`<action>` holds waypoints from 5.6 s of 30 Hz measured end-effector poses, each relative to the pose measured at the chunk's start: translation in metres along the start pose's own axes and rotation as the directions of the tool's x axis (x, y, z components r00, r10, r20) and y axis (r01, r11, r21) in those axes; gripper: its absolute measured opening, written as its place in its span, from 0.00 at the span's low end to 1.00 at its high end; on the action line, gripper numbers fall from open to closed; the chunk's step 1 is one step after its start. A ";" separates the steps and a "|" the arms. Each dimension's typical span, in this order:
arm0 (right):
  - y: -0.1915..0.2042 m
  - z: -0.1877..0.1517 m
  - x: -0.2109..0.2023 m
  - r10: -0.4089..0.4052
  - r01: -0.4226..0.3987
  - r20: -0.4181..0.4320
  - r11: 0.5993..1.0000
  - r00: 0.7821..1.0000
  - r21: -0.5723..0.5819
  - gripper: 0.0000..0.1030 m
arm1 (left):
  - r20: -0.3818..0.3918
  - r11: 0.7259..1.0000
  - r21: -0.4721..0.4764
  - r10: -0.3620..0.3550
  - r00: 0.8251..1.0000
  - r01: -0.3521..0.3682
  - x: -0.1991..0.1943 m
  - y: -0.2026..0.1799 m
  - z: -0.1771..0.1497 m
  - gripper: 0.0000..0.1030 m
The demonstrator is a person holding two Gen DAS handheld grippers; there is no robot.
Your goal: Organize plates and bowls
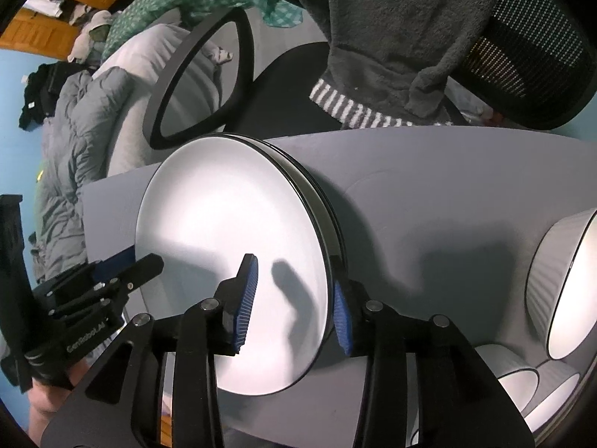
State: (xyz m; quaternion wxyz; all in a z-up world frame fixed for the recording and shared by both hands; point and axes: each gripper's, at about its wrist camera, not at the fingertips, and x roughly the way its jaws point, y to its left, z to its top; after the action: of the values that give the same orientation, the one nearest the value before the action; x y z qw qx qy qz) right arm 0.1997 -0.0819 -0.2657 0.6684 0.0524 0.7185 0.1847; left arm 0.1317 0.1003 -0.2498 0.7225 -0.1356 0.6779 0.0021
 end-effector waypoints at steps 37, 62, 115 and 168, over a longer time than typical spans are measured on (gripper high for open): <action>0.039 -0.034 -0.072 -0.194 0.221 0.231 0.970 0.954 -0.100 0.55 | 0.263 0.999 0.045 0.008 0.965 -0.020 -0.109 -0.025 -0.056 0.82; 0.046 -0.136 -0.200 -0.263 0.302 0.519 0.953 0.813 0.009 0.68 | 0.432 0.985 0.124 -0.159 0.888 0.116 -0.202 -0.055 -0.133 0.83; -0.128 -0.179 -0.233 -0.272 0.252 0.478 0.962 0.835 0.108 0.68 | 0.381 0.958 0.249 -0.232 0.895 0.143 -0.194 -0.185 -0.125 0.99; -0.159 -0.111 -0.059 -0.090 0.097 0.042 0.974 0.995 -0.205 0.25 | -0.025 0.998 0.013 -0.053 0.998 0.053 0.052 -0.198 -0.119 0.37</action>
State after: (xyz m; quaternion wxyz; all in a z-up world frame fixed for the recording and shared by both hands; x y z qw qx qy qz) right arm 0.1243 -0.2700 -0.2591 0.6898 -0.0481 0.6861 0.2259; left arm 0.0561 -0.1236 -0.2676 0.7149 -0.1485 0.6828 -0.0234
